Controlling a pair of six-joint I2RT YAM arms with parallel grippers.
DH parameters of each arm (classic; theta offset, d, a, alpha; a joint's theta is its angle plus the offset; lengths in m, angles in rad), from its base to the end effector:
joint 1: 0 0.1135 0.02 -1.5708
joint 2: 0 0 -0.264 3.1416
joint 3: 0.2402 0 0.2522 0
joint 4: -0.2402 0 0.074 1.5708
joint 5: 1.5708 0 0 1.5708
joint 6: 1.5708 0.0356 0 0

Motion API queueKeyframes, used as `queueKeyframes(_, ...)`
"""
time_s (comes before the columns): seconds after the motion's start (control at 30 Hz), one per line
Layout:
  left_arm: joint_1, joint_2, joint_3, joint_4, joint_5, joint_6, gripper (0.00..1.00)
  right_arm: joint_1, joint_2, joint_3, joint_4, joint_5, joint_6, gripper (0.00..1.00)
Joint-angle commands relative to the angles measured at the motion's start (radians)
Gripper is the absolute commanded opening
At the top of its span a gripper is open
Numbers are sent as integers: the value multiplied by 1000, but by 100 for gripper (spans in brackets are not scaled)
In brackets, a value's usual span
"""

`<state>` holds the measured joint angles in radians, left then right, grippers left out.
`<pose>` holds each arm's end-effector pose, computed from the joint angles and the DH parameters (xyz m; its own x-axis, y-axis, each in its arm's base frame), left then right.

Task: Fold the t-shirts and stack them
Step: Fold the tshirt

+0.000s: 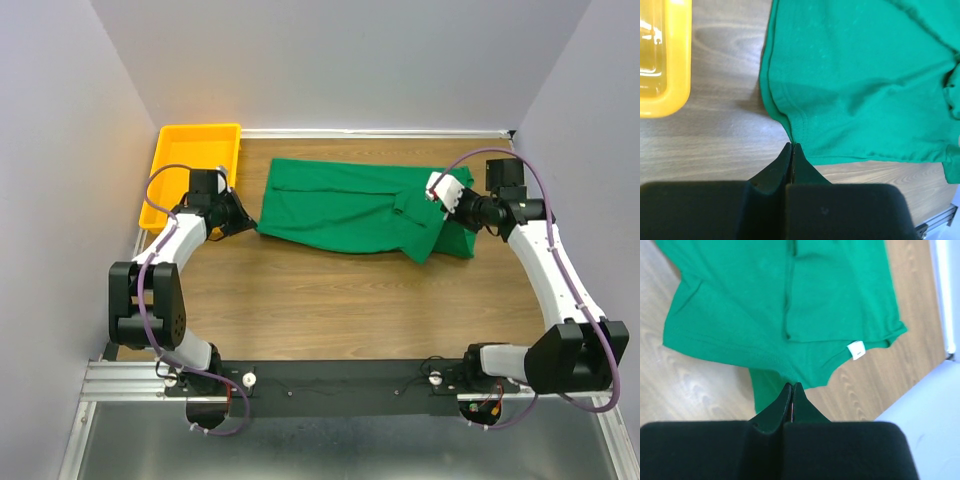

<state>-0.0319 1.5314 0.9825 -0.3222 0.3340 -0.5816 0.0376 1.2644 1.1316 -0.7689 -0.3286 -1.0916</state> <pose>0.3187 -0.0218 0.2183 -0.7714 -0.4946 -0.4003 -0.2186 0.7968 -0.5633 0.2573 0.0212 0.3078 -0.1523 -0.8462 -0.5106 -0.8042 0.4065 -0.4337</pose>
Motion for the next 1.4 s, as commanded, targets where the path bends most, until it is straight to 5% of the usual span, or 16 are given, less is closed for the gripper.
queueKeyframes(0.0, 13, -16, 41, 17, 43, -40, 0, -7, 27, 46, 75, 14, 36, 0)
queueKeyframes(0.77, 17, 85, 16, -66, -7, 29, 0, -7, 233, 209, 204, 19, 64, 0)
queueKeyframes(1.37, -57, 134, -48, -90, 4, 45, 0, -133, -78, -10, 77, 51, -54, 1)
